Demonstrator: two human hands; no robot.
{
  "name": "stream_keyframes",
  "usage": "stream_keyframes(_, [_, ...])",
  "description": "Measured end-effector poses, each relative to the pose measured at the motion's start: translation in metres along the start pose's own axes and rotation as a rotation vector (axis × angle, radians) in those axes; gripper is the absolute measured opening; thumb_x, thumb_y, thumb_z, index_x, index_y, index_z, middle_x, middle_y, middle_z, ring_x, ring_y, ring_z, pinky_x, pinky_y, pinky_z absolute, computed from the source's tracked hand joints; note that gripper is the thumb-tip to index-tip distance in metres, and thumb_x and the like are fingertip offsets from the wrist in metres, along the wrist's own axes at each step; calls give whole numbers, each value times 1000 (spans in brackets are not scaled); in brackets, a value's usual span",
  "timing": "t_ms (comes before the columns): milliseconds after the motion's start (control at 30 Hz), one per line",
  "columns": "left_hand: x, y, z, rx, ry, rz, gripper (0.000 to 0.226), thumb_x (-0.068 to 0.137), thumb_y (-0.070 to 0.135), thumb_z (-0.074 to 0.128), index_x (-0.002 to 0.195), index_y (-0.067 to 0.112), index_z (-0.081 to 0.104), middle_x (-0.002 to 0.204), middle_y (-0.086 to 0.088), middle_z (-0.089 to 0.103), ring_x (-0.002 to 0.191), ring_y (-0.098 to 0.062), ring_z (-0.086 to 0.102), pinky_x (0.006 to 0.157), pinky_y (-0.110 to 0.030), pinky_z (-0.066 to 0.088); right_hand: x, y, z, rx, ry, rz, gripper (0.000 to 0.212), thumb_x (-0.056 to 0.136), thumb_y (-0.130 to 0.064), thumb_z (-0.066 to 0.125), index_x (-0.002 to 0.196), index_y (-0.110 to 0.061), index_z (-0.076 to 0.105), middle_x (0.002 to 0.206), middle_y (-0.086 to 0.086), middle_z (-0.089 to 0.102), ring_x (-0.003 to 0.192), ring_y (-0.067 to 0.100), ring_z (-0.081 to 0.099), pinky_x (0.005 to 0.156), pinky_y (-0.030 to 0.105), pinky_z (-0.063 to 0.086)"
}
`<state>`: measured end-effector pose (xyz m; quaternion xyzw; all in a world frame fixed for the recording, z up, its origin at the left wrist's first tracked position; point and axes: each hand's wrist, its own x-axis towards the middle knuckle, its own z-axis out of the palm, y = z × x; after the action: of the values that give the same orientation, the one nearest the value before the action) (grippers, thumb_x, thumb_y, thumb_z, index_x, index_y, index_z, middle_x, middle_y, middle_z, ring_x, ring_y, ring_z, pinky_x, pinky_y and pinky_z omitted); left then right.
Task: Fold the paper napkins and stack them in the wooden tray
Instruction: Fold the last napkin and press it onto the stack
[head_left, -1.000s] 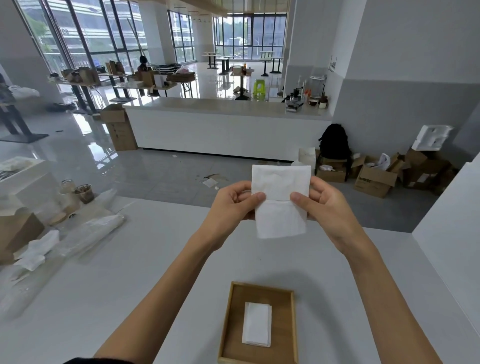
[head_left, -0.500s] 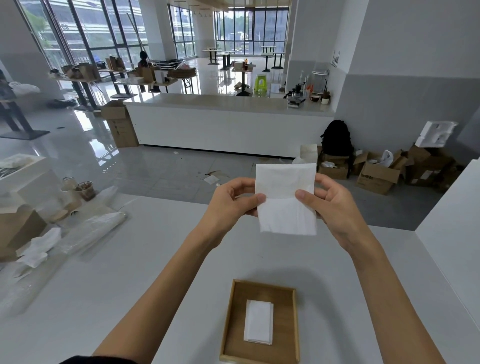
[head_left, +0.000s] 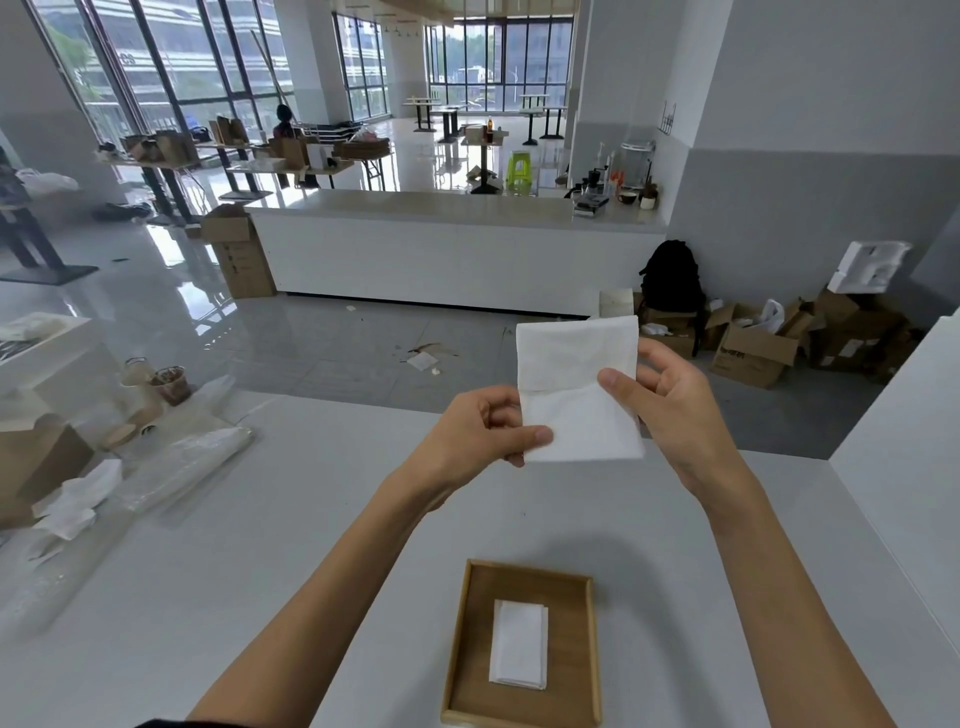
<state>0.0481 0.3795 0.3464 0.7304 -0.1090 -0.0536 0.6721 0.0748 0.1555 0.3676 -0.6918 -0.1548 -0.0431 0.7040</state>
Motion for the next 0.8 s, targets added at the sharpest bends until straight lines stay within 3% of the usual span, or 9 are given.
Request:
stream_keyframes(267, [-4,4,-5,48,-45,24,16,91,19,75,107,17,75,82,-5,68,71,-12,63,66,-19,53,-1,-1,3,8,11,-18,28,95,-16,68,121,-25,63,104,-2,80,94,18,77,70,28,62])
stream_keyframes(367, [-6,5,-6,34,-27,34,23,97,28,66,105,8,73,84,-6,68,71,-12,62,70,-22,54,-1,-2,3,33,22,-9,28,95,-16,68,122,-24,63,104,-3,80,94,18,77,69,26,61])
stream_keyframes(500, [-6,7,-6,52,37,53,24,98,26,65,83,9,73,79,-7,71,68,-14,65,72,-27,54,-1,-4,4,41,23,-7,29,94,-16,69,122,-22,63,104,-3,80,94,18,77,69,25,60])
stream_keyframes(600, [-6,8,-6,-9,24,72,17,99,21,64,105,9,73,96,-7,77,84,-17,72,79,-28,57,-1,-4,4,50,32,-7,27,94,-16,69,120,-23,64,104,-3,80,94,18,77,69,25,61])
stream_keyframes(667, [-6,12,-4,-105,19,106,27,99,21,63,125,14,64,109,-3,77,98,-17,73,82,-25,57,-2,-5,4,52,37,-10,26,94,-15,69,118,-24,65,104,-4,80,93,17,77,69,25,61])
stream_keyframes(800, [-5,20,0,-169,22,147,27,100,20,62,127,14,62,108,-3,78,99,-18,74,81,-24,57,-3,-7,4,30,16,-11,26,94,-17,70,117,-27,65,102,-4,80,92,17,77,68,25,61])
